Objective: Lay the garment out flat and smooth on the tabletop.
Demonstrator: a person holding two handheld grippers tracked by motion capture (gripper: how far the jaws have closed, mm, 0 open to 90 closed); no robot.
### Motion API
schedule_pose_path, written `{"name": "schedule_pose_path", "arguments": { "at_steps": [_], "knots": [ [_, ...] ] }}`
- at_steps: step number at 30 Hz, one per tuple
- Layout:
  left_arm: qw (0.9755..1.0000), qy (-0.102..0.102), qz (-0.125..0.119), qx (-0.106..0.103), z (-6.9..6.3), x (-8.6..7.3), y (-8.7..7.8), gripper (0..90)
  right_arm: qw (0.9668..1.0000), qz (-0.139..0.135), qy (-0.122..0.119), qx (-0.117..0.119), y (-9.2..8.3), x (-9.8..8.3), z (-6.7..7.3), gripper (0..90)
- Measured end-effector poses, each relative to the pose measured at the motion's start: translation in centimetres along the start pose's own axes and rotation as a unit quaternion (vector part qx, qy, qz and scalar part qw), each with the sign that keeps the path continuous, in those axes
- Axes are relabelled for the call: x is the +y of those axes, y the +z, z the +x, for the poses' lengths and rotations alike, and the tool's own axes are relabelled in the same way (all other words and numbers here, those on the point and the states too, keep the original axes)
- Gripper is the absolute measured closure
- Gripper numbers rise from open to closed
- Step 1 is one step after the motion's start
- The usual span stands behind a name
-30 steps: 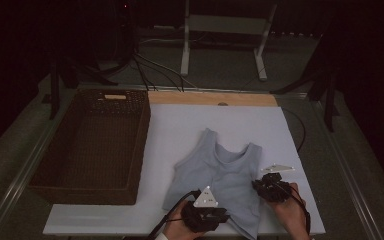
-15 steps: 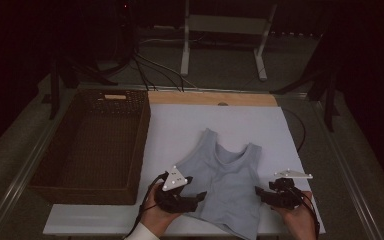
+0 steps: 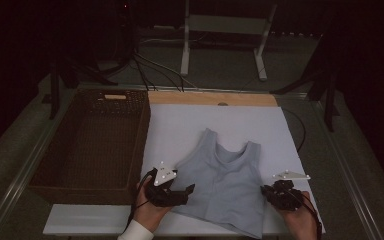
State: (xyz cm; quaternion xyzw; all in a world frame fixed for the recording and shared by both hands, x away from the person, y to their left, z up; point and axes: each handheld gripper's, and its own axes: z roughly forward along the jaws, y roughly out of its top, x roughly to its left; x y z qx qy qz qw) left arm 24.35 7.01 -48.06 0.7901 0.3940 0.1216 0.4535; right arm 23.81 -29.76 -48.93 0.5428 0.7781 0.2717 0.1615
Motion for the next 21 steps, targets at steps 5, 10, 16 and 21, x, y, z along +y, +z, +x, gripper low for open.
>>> {"name": "schedule_pose_path", "arguments": {
  "at_steps": [5,10,16,21],
  "knots": [
    [0.9999,-0.002,0.008,0.01,0.3,-0.2,0.2,24.6,0.9996,-0.018,0.022,0.004,-0.6,-0.1,-0.5,56.7],
    [0.9997,-0.005,0.012,0.02,0.7,-0.4,0.5,24.5,0.9988,-0.011,0.043,0.02,-0.9,-0.9,-0.6,43.2],
    [0.9995,-0.005,0.021,0.024,0.9,-0.6,0.9,24.4,0.9978,0.009,0.049,0.044,-0.9,-1.9,0.0,42.8],
    [0.9992,-0.002,0.03,0.025,0.9,-0.8,1.4,25.2,0.9968,0.025,0.047,0.059,-0.5,-1.6,0.3,59.6]
  ]
}}
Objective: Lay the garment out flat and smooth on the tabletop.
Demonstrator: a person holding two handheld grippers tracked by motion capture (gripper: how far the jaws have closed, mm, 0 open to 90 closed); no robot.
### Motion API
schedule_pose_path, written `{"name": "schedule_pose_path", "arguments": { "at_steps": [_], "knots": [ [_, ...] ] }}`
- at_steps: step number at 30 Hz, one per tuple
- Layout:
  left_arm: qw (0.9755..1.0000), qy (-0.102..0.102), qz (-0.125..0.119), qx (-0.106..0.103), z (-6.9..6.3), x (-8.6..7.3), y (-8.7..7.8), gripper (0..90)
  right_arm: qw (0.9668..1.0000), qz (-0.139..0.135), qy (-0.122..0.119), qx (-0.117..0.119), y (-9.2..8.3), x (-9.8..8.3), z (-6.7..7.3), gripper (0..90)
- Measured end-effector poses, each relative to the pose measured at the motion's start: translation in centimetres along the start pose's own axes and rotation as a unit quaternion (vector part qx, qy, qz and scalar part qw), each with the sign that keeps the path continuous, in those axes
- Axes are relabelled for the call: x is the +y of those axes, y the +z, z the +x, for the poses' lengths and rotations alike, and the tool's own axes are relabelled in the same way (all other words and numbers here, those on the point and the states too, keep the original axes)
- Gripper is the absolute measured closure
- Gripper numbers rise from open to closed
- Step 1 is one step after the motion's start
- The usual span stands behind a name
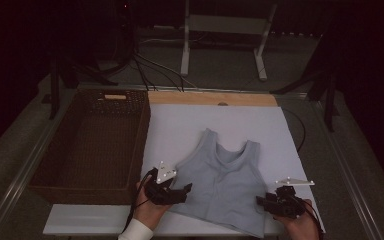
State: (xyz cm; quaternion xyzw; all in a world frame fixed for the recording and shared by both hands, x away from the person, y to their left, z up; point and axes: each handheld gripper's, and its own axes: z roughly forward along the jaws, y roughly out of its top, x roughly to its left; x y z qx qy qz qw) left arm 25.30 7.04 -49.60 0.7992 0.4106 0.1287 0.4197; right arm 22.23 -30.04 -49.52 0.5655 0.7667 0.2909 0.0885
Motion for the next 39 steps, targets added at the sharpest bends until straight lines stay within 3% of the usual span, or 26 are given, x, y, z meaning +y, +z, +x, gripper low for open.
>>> {"name": "schedule_pose_path", "arguments": {
  "at_steps": [4,6,11,14,15,25,31,35,39],
  "knots": [
    [1.0,-0.002,0.007,-0.003,0.1,-0.1,0.3,28.4,1.0,0.001,-0.005,0.0,0.2,0.4,0.2,80.6],
    [0.9999,-0.001,0.012,-0.008,0.0,-0.1,0.3,30.9,0.9999,0.0,-0.011,-0.005,0.2,0.7,0.2,84.9],
    [0.9995,-0.001,0.021,-0.025,-0.3,-0.3,0.7,39.9,0.999,-0.015,-0.021,-0.037,0.1,1.2,-0.3,86.5],
    [0.9994,-0.004,0.019,-0.029,-0.5,-0.3,0.7,41.3,0.9985,-0.022,-0.021,-0.045,0.1,1.5,-0.7,86.6],
    [0.9992,-0.003,0.017,-0.036,-0.8,-0.1,0.6,41.6,0.9974,-0.027,-0.022,-0.063,0.0,1.8,-1.1,86.6],
    [0.9987,0.001,0.01,-0.05,-1.7,0.2,0.6,40.5,0.988,-0.051,-0.03,-0.143,0.0,2.8,-2.7,86.5],
    [0.9987,-0.001,0.006,-0.05,-1.7,0.3,0.5,39.4,0.9921,-0.05,-0.017,-0.114,-0.2,2.8,-3.1,86.0],
    [0.9989,-0.003,0.0,-0.047,-1.6,0.3,0.4,38.5,0.9961,-0.043,-0.004,-0.077,-0.3,2.4,-3.2,86.0],
    [0.9989,-0.008,-0.007,-0.046,-1.5,0.5,0.3,36.2,0.9969,-0.037,-0.012,-0.068,-0.2,2.1,-2.8,84.9]
  ]
}}
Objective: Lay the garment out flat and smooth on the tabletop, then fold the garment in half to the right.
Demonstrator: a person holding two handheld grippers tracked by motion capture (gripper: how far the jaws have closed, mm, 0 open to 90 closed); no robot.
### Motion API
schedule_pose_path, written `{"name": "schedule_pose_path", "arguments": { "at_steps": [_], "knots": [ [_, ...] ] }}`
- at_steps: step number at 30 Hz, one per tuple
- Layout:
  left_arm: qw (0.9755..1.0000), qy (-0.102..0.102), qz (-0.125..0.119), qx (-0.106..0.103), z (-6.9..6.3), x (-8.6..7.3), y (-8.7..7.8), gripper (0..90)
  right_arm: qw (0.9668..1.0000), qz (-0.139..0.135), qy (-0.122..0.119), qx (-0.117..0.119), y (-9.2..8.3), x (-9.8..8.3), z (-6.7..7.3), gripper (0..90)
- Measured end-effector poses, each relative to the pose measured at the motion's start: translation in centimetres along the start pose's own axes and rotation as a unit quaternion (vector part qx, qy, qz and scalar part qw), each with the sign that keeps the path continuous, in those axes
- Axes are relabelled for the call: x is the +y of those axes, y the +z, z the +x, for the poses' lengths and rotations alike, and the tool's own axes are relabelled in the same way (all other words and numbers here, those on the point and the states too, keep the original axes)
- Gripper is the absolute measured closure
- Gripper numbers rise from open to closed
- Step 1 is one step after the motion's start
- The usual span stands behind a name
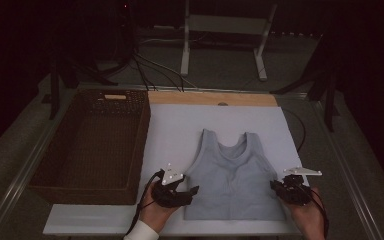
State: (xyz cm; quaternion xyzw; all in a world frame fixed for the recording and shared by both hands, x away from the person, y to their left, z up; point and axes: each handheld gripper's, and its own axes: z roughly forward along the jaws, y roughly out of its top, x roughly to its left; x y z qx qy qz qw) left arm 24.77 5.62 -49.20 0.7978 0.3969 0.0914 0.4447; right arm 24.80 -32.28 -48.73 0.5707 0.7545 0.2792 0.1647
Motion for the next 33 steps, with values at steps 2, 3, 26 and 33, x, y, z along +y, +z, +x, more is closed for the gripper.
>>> {"name": "schedule_pose_path", "arguments": {
  "at_steps": [2,3,26,33],
  "knots": [
    [1.0,-0.001,-0.003,0.002,0.0,0.1,-0.1,35.2,0.9999,-0.008,0.004,0.005,-0.2,0.0,0.0,76.4],
    [1.0,-0.001,-0.004,0.003,0.0,0.1,-0.1,34.3,0.9999,-0.015,0.006,0.005,-0.3,0.0,-0.1,68.3],
    [0.9997,-0.02,0.003,0.015,-0.2,-0.3,2.0,23.9,0.9932,-0.103,0.055,0.003,-1.5,-0.1,-1.4,23.7],
    [0.9994,-0.026,0.021,0.007,-0.1,-1.2,2.8,29.1,0.9925,-0.107,0.058,-0.001,-1.7,-0.2,-1.6,24.0]
  ]
}}
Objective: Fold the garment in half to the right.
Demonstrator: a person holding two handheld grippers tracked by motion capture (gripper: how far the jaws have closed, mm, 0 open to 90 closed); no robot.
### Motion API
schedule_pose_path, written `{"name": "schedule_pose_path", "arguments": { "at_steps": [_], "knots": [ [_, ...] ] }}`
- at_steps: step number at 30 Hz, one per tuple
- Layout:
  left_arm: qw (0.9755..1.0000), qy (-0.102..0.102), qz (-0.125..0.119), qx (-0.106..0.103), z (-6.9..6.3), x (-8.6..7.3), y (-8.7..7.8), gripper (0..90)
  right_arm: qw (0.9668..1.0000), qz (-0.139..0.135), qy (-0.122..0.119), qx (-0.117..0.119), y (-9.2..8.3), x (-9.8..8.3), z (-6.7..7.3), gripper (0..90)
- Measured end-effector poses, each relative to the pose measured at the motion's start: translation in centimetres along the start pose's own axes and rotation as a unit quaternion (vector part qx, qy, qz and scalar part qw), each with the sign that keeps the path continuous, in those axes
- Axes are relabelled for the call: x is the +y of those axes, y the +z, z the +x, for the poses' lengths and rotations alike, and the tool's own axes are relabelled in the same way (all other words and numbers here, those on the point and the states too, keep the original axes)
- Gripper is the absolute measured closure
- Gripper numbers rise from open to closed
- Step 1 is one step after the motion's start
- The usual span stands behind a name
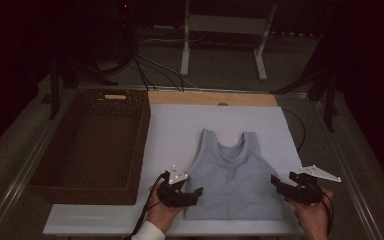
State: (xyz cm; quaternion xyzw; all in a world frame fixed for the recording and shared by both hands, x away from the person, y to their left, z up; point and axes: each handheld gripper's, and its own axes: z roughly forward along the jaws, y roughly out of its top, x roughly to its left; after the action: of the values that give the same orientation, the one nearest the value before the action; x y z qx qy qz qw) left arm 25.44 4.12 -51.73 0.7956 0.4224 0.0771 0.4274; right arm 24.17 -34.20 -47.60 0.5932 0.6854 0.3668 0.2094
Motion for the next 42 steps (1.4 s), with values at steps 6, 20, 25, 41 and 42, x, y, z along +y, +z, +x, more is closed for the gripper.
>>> {"name": "schedule_pose_path", "arguments": {
  "at_steps": [6,20,25,41,42],
  "knots": [
    [0.9998,-0.012,-0.004,-0.017,0.3,0.6,0.3,36.3,1.0,0.0,-0.003,0.001,0.1,0.0,0.2,24.2],
    [0.9998,-0.014,-0.004,-0.016,0.1,1.0,-0.9,84.4,0.9999,-0.007,-0.012,0.007,0.1,0.0,0.4,23.9],
    [0.9997,-0.018,-0.003,-0.014,0.7,0.8,-1.8,84.6,0.9998,-0.009,-0.013,0.007,0.1,0.0,0.5,23.5],
    [0.9998,-0.019,0.0,0.003,1.4,0.3,-3.7,84.5,0.9996,-0.014,-0.02,0.012,0.1,0.0,0.8,20.4],
    [0.9998,-0.02,-0.001,0.006,1.5,0.2,-3.9,84.6,0.9996,-0.014,-0.02,0.013,0.1,0.0,0.8,20.3]
  ]
}}
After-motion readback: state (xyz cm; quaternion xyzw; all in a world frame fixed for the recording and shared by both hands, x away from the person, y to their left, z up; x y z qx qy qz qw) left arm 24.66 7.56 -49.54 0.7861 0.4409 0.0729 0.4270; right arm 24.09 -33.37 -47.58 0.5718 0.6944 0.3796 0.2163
